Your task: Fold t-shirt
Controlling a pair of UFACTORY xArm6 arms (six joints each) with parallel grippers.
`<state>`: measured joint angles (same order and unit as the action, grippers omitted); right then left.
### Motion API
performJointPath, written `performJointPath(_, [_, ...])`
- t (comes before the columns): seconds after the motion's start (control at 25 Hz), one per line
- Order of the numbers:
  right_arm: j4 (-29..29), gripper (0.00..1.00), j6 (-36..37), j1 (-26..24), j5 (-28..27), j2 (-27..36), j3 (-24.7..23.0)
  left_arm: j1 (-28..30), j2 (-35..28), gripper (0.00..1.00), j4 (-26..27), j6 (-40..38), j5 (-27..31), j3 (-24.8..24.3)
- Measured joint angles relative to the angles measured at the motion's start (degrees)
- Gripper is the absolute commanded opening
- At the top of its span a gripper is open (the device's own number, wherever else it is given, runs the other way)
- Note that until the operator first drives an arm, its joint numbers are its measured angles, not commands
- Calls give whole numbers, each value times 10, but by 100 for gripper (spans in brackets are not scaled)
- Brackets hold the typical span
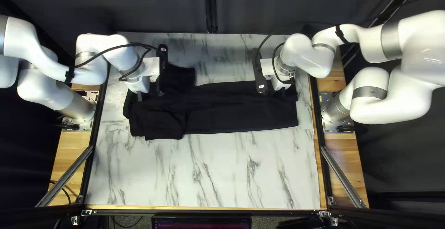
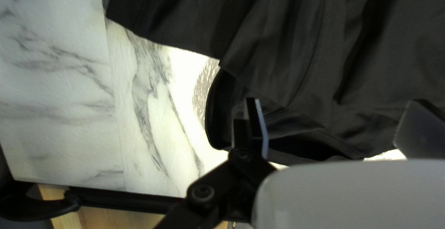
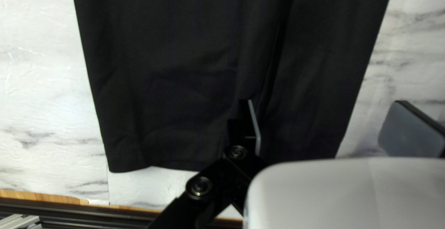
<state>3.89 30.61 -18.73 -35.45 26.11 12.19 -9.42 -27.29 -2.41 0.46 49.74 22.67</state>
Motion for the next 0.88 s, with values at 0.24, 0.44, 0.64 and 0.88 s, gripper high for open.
performJointPath(0.24, [17,100,18,4,24,-35,10,-8,11,100,19,-16,-28,-30])
performJointPath(0.44, [20,100,25,3,31,-36,5,-6,35,100,38,-22,-51,-39])
performJointPath(0.64, [16,100,23,4,34,-35,2,-7,60,100,55,-19,-77,-48])
performJointPath(0.88, [11,100,14,7,33,-38,5,-5,86,100,83,-13,-98,-55])
